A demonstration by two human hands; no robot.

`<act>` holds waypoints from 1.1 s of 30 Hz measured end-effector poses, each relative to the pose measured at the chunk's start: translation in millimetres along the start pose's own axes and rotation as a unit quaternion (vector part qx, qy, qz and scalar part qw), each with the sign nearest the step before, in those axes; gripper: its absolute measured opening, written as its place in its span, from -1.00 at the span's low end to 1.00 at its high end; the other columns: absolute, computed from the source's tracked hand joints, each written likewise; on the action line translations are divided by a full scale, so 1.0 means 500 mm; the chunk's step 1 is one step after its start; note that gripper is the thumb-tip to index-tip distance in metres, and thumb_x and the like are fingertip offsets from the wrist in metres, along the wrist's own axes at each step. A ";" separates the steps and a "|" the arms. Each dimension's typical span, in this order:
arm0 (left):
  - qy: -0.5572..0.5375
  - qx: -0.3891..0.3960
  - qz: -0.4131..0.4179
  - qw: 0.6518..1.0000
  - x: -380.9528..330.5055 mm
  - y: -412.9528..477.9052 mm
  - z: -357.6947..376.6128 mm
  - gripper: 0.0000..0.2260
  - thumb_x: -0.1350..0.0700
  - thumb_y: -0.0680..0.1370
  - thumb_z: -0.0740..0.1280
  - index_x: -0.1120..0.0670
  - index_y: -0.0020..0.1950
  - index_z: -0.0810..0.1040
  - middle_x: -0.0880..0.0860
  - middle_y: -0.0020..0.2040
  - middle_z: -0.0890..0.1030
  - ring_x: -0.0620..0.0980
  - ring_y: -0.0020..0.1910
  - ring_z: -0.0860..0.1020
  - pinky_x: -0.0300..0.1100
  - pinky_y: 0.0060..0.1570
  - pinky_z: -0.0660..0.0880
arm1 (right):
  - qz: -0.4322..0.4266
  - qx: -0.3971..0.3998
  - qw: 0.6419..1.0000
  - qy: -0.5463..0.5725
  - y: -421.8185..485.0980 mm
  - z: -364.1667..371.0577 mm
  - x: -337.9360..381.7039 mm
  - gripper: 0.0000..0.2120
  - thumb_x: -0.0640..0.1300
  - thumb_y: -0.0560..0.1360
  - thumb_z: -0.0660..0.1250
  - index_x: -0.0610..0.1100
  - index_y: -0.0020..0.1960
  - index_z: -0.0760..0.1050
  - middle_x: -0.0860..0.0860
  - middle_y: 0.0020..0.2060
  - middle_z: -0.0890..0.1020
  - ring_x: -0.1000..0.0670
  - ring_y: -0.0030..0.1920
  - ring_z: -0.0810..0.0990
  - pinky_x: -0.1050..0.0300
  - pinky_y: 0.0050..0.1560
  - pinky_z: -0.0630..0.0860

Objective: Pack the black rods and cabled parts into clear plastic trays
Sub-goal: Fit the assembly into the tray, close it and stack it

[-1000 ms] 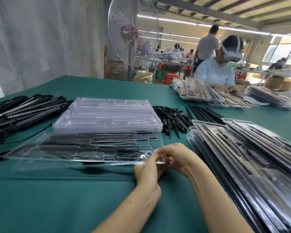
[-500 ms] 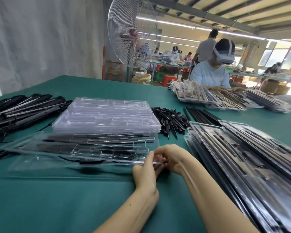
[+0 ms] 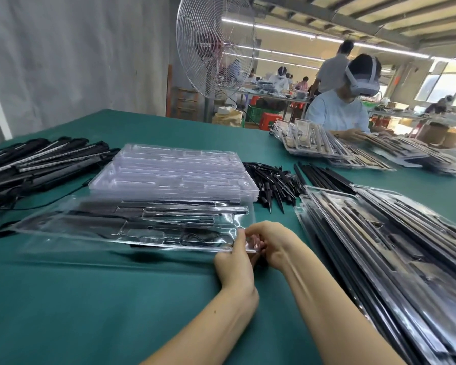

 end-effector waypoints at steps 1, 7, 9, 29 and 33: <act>-0.002 0.001 -0.003 1.000 0.001 0.000 -0.001 -0.73 0.20 0.55 0.34 0.23 -0.35 0.53 0.06 -0.48 0.58 -0.09 -0.51 0.56 -0.28 -0.42 0.57 | -0.003 -0.001 1.000 0.005 0.000 0.000 0.000 -0.84 -0.36 0.31 0.34 -0.22 -0.39 0.41 -0.07 -0.49 0.37 0.06 -0.47 0.23 0.21 -0.45 0.14; -0.013 0.010 -0.016 1.000 0.005 0.001 0.000 -0.73 0.16 0.57 0.32 0.25 -0.30 0.52 0.05 -0.50 0.57 -0.11 -0.50 0.57 -0.20 -0.32 0.60 | -0.014 -0.005 0.998 0.054 -0.002 0.003 -0.005 -0.73 -0.41 0.32 0.33 -0.21 -0.50 0.41 -0.02 -0.64 0.40 0.03 -0.48 0.29 0.18 -0.38 0.21; -0.007 0.012 -0.022 1.000 0.006 0.001 -0.001 -0.76 0.15 0.57 0.32 0.25 -0.25 0.52 0.09 -0.43 0.59 -0.06 -0.45 0.58 -0.17 -0.27 0.60 | -0.011 0.009 0.998 0.059 -0.009 0.002 -0.005 -0.75 -0.40 0.34 0.33 -0.21 -0.46 0.43 -0.02 -0.62 0.43 0.03 -0.52 0.34 0.19 -0.39 0.25; 0.038 0.077 -0.217 0.972 -0.020 -0.002 -0.010 -0.45 -0.23 0.43 0.34 0.25 0.04 0.40 0.27 -0.09 0.60 0.23 -0.15 0.62 0.12 -0.26 0.54 | -0.121 -0.040 0.991 0.038 -0.026 -0.050 0.010 -0.81 -0.16 0.51 0.31 -0.15 -0.25 0.58 0.09 -0.42 0.60 0.10 -0.49 0.39 0.30 -0.53 0.28; 0.001 0.009 -0.129 0.992 -0.118 0.041 -0.093 -0.51 -0.13 0.46 0.37 0.14 0.21 0.32 0.25 -0.02 0.46 0.26 -0.05 0.54 0.20 -0.17 0.48 | -0.126 -0.073 0.988 0.051 -0.024 -0.075 0.016 -0.82 -0.16 0.50 0.31 -0.17 -0.26 0.56 0.03 -0.36 0.59 0.05 -0.44 0.37 0.24 -0.48 0.29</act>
Point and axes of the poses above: each hand's wrist, its own y-axis towards the middle knuckle, its own z-axis out of the palm, x = y × z, the point moved 9 cm from there along y, towards the middle knuckle
